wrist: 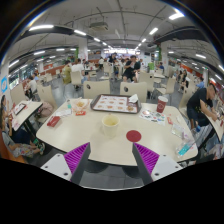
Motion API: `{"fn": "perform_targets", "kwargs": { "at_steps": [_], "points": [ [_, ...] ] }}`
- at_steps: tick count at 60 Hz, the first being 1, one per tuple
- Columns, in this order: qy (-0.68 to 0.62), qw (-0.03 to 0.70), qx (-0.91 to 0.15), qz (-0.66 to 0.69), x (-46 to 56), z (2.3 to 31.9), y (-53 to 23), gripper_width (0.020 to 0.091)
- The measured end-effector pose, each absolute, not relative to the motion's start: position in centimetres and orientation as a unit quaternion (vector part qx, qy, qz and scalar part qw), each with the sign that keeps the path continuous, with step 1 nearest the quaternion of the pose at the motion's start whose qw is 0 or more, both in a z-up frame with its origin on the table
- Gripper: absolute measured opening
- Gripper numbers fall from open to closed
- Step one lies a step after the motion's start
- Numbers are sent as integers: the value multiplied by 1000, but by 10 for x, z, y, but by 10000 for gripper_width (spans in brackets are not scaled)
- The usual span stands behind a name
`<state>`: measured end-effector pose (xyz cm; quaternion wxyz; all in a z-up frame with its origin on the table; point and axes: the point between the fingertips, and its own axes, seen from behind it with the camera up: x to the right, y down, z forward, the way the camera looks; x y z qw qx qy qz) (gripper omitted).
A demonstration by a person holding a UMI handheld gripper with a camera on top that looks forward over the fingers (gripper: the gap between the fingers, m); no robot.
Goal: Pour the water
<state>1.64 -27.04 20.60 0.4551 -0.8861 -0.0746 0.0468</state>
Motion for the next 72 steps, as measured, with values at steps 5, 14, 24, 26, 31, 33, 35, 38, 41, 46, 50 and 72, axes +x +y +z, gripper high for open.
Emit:
{"fn": "perform_targets", "kwargs": {
  "at_steps": [5,14,24,26,31,33,35,38,41,46,50,72],
  "points": [
    [-65,454,-888,45,44,197,-273,851],
    [-52,462,-885,30,119,166,-269,853],
    [-17,486,-874,-1,220,135,-270,850],
    [-5,489,-872,-7,243,128,-269,851],
    [22,494,-869,-25,296,111,-263,854],
    [31,495,-867,-33,317,104,-260,854],
    [41,497,-866,-39,337,99,-256,856],
    [55,501,-862,-41,360,93,-245,854],
    [62,509,-858,-43,379,88,-229,855],
    [58,525,-848,-51,401,85,-202,856],
    [52,529,-845,-58,413,78,-181,855],
    [46,545,-835,-57,418,56,-129,499]
  ]
}}
